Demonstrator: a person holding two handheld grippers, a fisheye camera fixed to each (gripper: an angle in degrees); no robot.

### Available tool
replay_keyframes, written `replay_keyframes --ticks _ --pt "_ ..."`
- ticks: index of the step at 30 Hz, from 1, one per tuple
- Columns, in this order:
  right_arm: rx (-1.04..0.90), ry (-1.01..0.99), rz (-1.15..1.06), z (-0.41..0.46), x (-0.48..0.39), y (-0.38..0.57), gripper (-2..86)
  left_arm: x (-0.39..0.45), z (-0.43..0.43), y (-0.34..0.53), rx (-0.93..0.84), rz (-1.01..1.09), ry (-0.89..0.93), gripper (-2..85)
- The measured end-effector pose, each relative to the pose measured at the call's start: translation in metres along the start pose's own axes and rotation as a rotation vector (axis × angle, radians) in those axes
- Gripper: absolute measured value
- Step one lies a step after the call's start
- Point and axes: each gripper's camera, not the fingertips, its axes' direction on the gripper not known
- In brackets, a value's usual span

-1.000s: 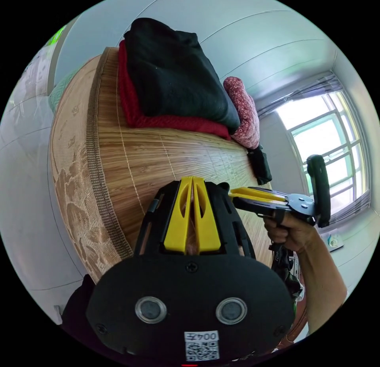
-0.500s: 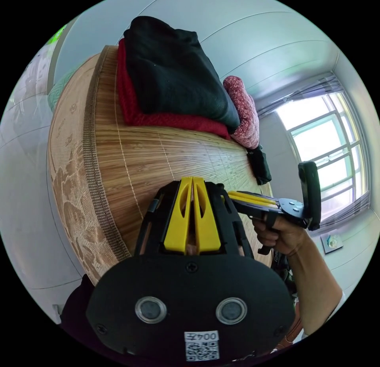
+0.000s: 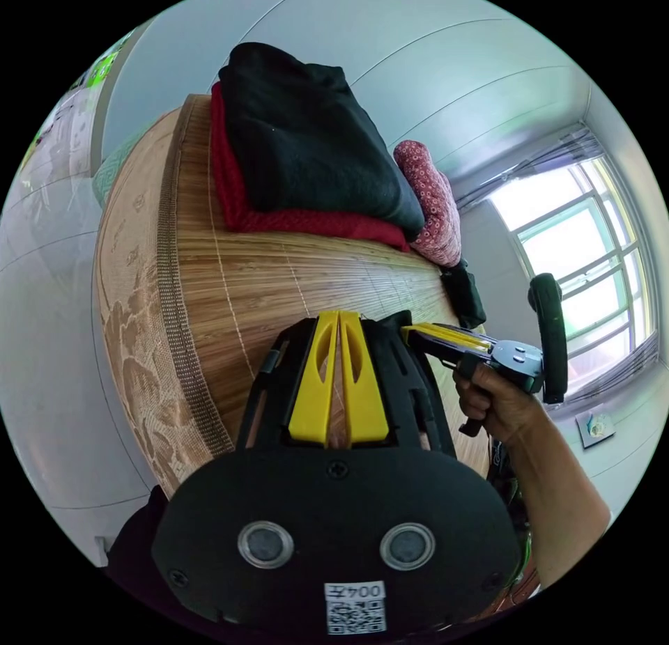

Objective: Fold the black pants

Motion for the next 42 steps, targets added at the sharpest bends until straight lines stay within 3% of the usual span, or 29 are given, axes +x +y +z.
replay_keyframes --ticks 7,10,13,15,17,19,22,24,28,30,34,38,42 --pt "0.1 -0.015 0.061 -0.069 0.022 0.048 9.2 -0.064 0.025 0.045 0.002 0.007 -0.005 0.3" --pt "0.026 -0.06 0.018 -0.086 0.026 0.074 7.7 -0.085 0.032 0.071 0.019 0.04 0.003 0.2" --pt "0.083 0.053 0.06 -0.121 0.032 0.106 5.7 -0.097 0.052 0.097 -0.027 0.14 0.135 0.2" --pt "0.172 -0.005 0.156 -0.157 0.045 0.135 4.5 -0.106 0.071 0.112 -0.085 0.192 0.238 0.1" --pt "0.286 -0.125 0.275 -0.205 0.06 0.195 1.6 -0.123 0.107 0.135 -0.204 0.199 0.299 0.1" --pt "0.335 -0.205 0.355 -0.234 0.066 0.252 0.3 -0.144 0.128 0.159 -0.235 0.159 0.194 0.1" --pt "0.261 -0.358 0.443 -0.248 0.062 0.342 -0.3 -0.185 0.143 0.202 -0.186 0.096 0.139 0.1" --pt "0.178 -0.344 0.481 -0.251 0.053 0.385 -0.2 -0.2 0.15 0.233 -0.153 0.106 0.119 0.1" --pt "0.459 -0.373 0.629 -0.349 0.039 0.508 1.7 -0.243 0.148 0.305 -0.073 0.094 0.198 0.1" --pt "0.512 -0.376 0.702 -0.386 0.031 0.572 4.3 -0.258 0.139 0.336 -0.026 0.134 0.264 0.2" --pt "0.53 -0.344 1.079 -0.439 0.028 0.753 6.4 -0.267 0.126 0.433 -0.118 0.413 0.18 0.2" --pt "0.736 -0.327 1.608 -0.48 0.027 0.947 6.7 -0.327 0.093 0.557 -0.129 0.332 0.213 0.2" --pt "0.894 -0.381 1.837 -0.502 0.035 1.054 7.2 -0.341 0.072 0.69 -0.215 0.431 0.204 0.3"
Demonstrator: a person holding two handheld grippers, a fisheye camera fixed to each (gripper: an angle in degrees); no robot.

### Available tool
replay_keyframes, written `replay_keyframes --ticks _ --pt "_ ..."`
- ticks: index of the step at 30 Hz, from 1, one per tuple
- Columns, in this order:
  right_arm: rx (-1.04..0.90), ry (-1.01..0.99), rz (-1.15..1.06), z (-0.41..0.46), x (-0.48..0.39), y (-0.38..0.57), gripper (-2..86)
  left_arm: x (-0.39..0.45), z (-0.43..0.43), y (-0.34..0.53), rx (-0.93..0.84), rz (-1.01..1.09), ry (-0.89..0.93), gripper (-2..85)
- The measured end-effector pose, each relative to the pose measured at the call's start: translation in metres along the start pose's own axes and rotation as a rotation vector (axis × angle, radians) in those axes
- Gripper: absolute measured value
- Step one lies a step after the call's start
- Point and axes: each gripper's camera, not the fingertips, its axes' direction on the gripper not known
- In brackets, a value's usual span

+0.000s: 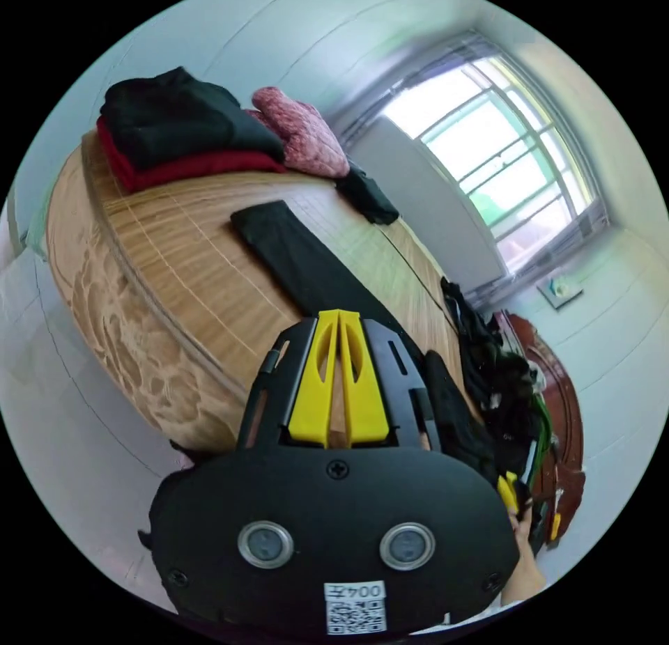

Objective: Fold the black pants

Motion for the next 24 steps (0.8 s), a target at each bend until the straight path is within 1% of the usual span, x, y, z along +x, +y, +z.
replay_keyframes --ticks 2,3,5,6,8,9,11,13,16,17,19,21,23,24 --pt "0.008 -0.036 0.089 -0.027 0.017 -0.034 8.1 0.051 0.019 0.09 -0.095 0.125 0.043 0.4" --pt "0.004 -0.038 0.118 -0.031 0.02 -0.042 8.6 0.065 0.025 0.111 -0.122 0.16 0.055 0.5" --pt "-0.032 -0.05 0.211 -0.045 0.029 -0.07 9.9 0.127 0.049 0.2 -0.221 0.355 0.066 0.8" --pt "-0.034 -0.06 0.224 -0.049 0.03 -0.075 10.0 0.141 0.054 0.221 -0.235 0.403 0.055 0.9" --pt "-0.052 -0.112 0.263 -0.063 0.031 -0.098 11.0 0.185 0.072 0.296 -0.257 0.555 0.019 1.9" --pt "-0.05 -0.117 0.267 -0.067 0.029 -0.103 11.1 0.194 0.076 0.313 -0.264 0.59 0.022 2.2" --pt "-0.037 -0.12 0.27 -0.085 0.022 -0.123 11.3 0.226 0.092 0.373 -0.301 0.713 0.05 3.8" --pt "-0.04 -0.093 0.237 -0.099 0.01 -0.137 11.0 0.247 0.103 0.411 -0.314 0.787 0.06 5.4" --pt "-0.135 0.108 0.22 -0.113 -0.008 -0.158 5.9 0.282 0.125 0.466 -0.311 0.927 0.039 8.0" --pt "-0.127 0.117 0.201 -0.125 -0.015 -0.163 4.4 0.297 0.133 0.485 -0.31 0.982 0.041 8.8" --pt "-0.097 0.072 0.141 -0.145 -0.03 -0.169 3.8 0.321 0.147 0.509 -0.31 1.066 0.046 10.0" --pt "-0.111 0.044 0.066 -0.163 -0.05 -0.177 3.4 0.349 0.164 0.533 -0.309 1.174 0.023 11.2" --pt "-0.158 0.058 -0.042 -0.182 -0.082 -0.188 3.0 0.386 0.189 0.56 -0.292 1.317 -0.029 12.0" --pt "-0.174 0.066 -0.073 -0.187 -0.09 -0.191 2.9 0.394 0.195 0.566 -0.284 1.35 -0.042 12.1"
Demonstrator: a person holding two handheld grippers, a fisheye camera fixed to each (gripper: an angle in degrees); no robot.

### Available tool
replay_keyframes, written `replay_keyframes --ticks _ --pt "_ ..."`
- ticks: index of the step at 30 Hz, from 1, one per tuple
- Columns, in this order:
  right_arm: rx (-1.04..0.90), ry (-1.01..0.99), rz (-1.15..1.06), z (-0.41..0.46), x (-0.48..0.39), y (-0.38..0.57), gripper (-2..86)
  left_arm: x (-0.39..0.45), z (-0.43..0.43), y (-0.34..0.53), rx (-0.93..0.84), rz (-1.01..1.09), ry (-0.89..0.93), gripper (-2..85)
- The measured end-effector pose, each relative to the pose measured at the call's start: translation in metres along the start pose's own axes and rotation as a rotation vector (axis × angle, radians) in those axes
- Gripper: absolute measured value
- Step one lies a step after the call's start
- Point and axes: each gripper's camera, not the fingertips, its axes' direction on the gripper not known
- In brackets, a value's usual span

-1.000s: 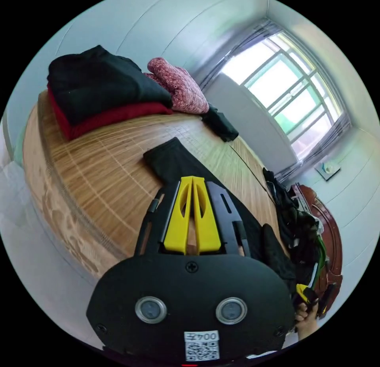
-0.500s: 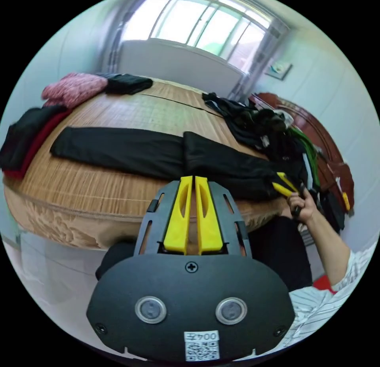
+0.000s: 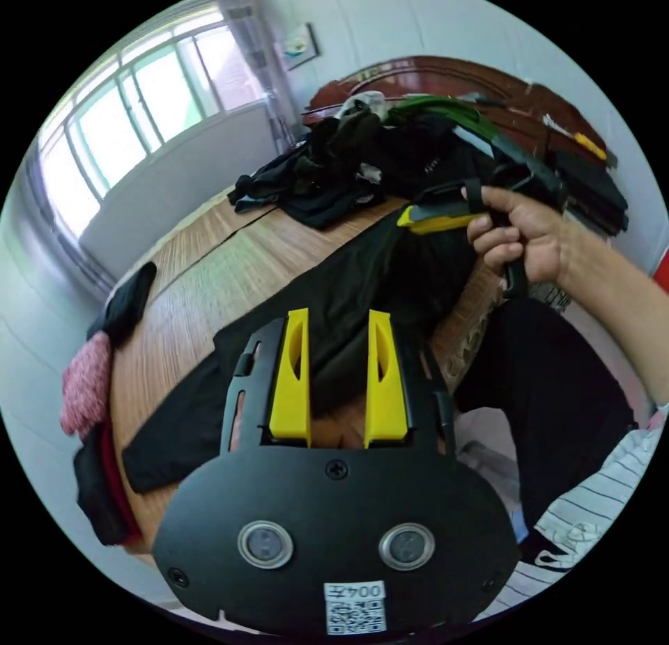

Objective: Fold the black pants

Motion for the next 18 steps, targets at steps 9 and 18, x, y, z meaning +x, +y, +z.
replay_keyframes --ticks 9,18 --pt "-0.188 -0.041 -0.227 -0.063 -0.093 -0.018 2.9 -0.044 0.041 -0.096 -0.04 0.12 -0.034 9.2" --pt "0.0 -0.355 -0.261 -0.176 -0.082 0.007 -0.5 -0.536 -0.144 -0.043 0.208 -0.74 0.362 0.7"
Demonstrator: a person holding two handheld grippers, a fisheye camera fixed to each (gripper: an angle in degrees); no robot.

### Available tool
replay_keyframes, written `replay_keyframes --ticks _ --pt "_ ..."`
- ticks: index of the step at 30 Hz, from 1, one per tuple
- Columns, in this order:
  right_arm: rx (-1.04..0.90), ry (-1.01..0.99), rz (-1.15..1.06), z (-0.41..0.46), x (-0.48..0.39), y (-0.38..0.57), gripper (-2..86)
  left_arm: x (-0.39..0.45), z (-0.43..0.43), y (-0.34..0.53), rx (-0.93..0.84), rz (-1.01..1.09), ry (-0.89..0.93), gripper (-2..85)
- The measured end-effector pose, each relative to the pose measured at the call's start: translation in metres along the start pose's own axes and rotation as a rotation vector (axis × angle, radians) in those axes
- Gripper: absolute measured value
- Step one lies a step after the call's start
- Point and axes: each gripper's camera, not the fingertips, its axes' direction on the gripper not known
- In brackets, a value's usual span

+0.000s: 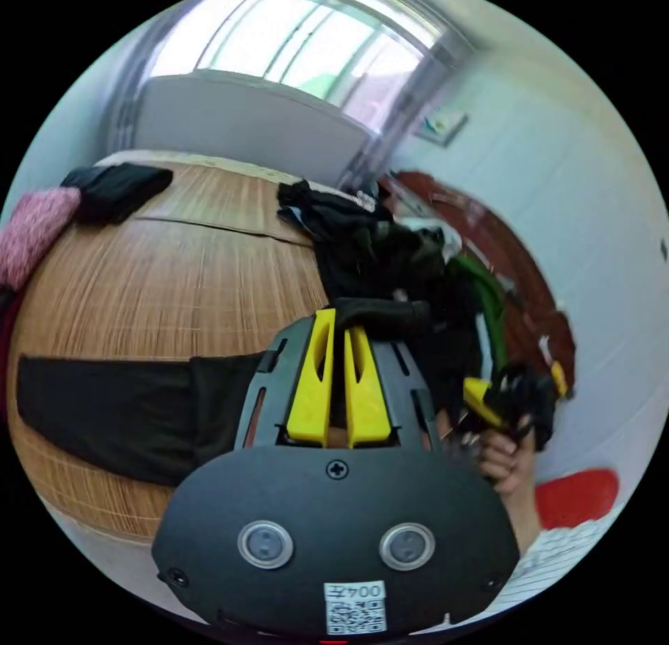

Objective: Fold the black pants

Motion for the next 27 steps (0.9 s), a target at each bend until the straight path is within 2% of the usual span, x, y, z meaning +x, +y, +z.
replay_keyframes --ticks 2,3,4,5,6,8,9,11,12,14,17,21,24,25,26,27 --pt "0.033 -0.171 0.079 -0.021 0.024 0.022 -0.6 -0.114 -0.119 -0.058 0.107 -0.136 -0.005 0.7" --pt "0.038 -0.202 0.107 -0.025 0.031 0.028 -0.7 -0.146 -0.149 -0.068 0.135 -0.178 -0.002 0.7" --pt "0.043 -0.241 0.149 -0.032 0.044 0.042 -0.7 -0.213 -0.207 -0.082 0.192 -0.274 0.024 0.8" --pt "0.038 -0.235 0.191 -0.037 0.058 0.056 -0.7 -0.282 -0.26 -0.086 0.252 -0.367 0.055 0.9" --pt "0.035 -0.219 0.217 -0.04 0.065 0.063 -0.7 -0.317 -0.284 -0.086 0.279 -0.409 0.06 1.0" --pt "0.02 -0.185 0.281 -0.051 0.089 0.089 -0.8 -0.452 -0.365 -0.073 0.341 -0.576 0.015 1.6" --pt "0.019 -0.178 0.307 -0.054 0.095 0.095 -0.8 -0.486 -0.381 -0.067 0.35 -0.618 0.011 1.7" --pt "0.024 -0.189 0.378 -0.064 0.117 0.115 -0.8 -0.615 -0.433 -0.035 0.394 -0.788 0.058 2.5" --pt "0.025 -0.184 0.4 -0.066 0.122 0.119 -0.8 -0.643 -0.444 -0.028 0.409 -0.824 0.074 2.6" --pt "0.072 -0.254 0.422 -0.072 0.126 0.123 -0.8 -0.733 -0.479 -0.017 0.365 -0.896 0.099 3.1" --pt "-0.015 -0.151 0.404 -0.064 0.117 0.119 -0.8 -0.787 -0.515 -0.038 0.316 -0.865 0.144 3.4" --pt "-0.065 -0.096 0.394 -0.054 0.11 0.118 -0.7 -0.795 -0.57 -0.091 0.346 -0.736 0.188 3.5" --pt "-0.054 -0.11 0.405 -0.051 0.109 0.122 -0.7 -0.757 -0.627 -0.151 0.393 -0.474 0.179 3.5" --pt "-0.051 -0.115 0.407 -0.049 0.108 0.123 -0.7 -0.735 -0.65 -0.174 0.4 -0.323 0.159 3.5" --pt "-0.052 -0.116 0.408 -0.047 0.107 0.124 -0.7 -0.723 -0.667 -0.19 0.378 -0.219 0.076 3.5" --pt "-0.053 -0.115 0.409 -0.046 0.106 0.125 -0.7 -0.727 -0.67 -0.194 0.354 -0.223 0.024 3.5"
